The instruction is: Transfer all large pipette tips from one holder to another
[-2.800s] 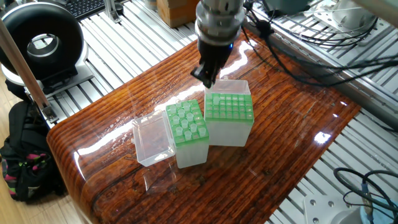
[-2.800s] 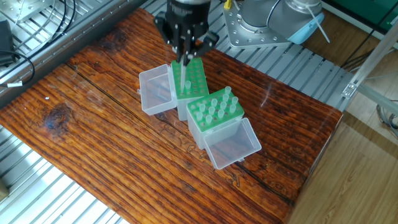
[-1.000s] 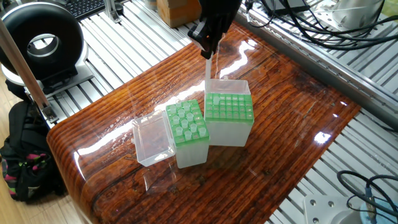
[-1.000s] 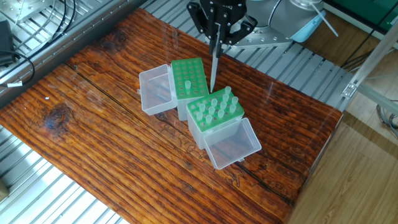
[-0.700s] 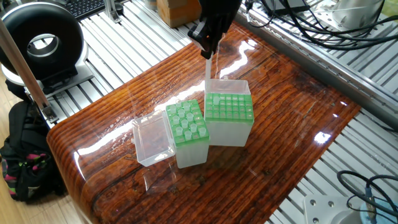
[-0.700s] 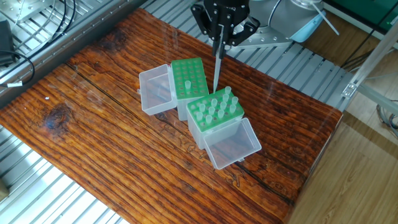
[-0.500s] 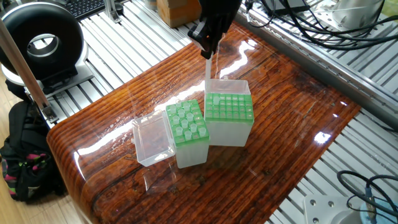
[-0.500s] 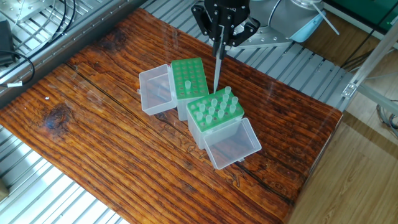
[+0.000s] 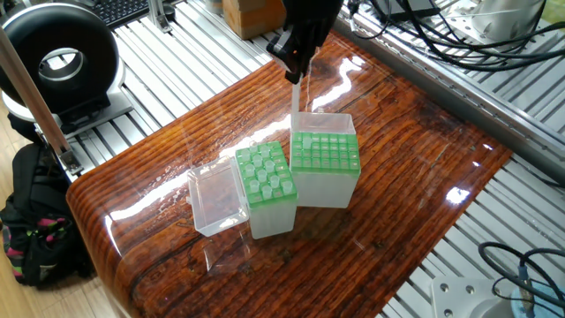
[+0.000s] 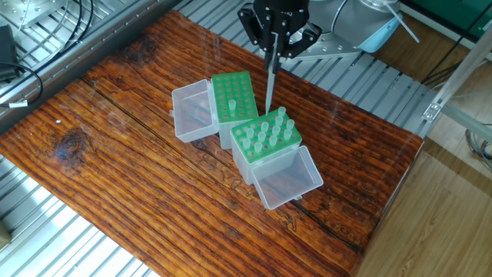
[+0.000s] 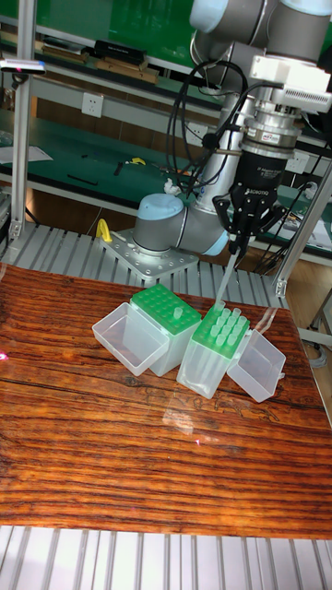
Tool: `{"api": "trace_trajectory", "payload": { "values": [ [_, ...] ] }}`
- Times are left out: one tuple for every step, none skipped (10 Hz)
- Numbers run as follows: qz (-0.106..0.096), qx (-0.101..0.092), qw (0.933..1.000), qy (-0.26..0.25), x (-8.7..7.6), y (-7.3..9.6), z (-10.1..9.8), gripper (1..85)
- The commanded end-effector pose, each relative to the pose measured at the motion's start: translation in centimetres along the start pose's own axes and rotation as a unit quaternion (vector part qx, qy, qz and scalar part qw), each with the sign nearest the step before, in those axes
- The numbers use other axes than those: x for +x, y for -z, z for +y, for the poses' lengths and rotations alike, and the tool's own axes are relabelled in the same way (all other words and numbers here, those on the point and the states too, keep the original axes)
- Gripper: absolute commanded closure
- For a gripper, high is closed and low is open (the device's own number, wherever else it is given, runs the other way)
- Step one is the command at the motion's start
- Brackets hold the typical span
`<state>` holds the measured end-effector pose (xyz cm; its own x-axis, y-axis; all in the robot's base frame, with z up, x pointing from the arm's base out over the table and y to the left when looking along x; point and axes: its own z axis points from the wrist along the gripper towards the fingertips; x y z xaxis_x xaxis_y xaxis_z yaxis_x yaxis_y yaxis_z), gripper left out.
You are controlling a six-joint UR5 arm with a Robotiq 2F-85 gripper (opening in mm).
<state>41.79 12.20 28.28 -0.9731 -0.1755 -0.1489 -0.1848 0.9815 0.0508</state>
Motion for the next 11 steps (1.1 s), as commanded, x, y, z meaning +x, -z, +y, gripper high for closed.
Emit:
{"api": "trace_trajectory", "payload": {
  "values": [
    [0.003,-0.034,0.9994,-0.008,0.5,0.3,1.7,74.7],
    [-0.006,-0.037,0.9991,-0.022,0.2,0.4,1.8,75.0],
    [-0.009,-0.036,0.9989,-0.03,0.1,0.5,1.8,75.7],
    [-0.007,-0.03,0.999,-0.033,0.3,0.5,1.5,76.3],
    [-0.004,-0.022,0.9992,-0.032,0.7,0.4,0.8,77.0],
    [-0.009,-0.023,0.9994,-0.023,0.8,0.2,0.2,77.0],
    [-0.017,-0.022,0.9994,-0.018,0.4,0.1,-0.2,77.0],
    [-0.026,-0.021,0.9992,-0.022,-0.1,0.1,-0.3,76.3],
    [-0.032,-0.02,0.999,-0.025,-0.4,0.2,-0.2,76.3],
    [-0.042,-0.015,0.9987,-0.026,-1.0,0.3,-0.4,76.0],
    [-0.042,-0.007,0.9988,-0.025,-1.1,0.2,-0.9,76.0]
  ]
}}
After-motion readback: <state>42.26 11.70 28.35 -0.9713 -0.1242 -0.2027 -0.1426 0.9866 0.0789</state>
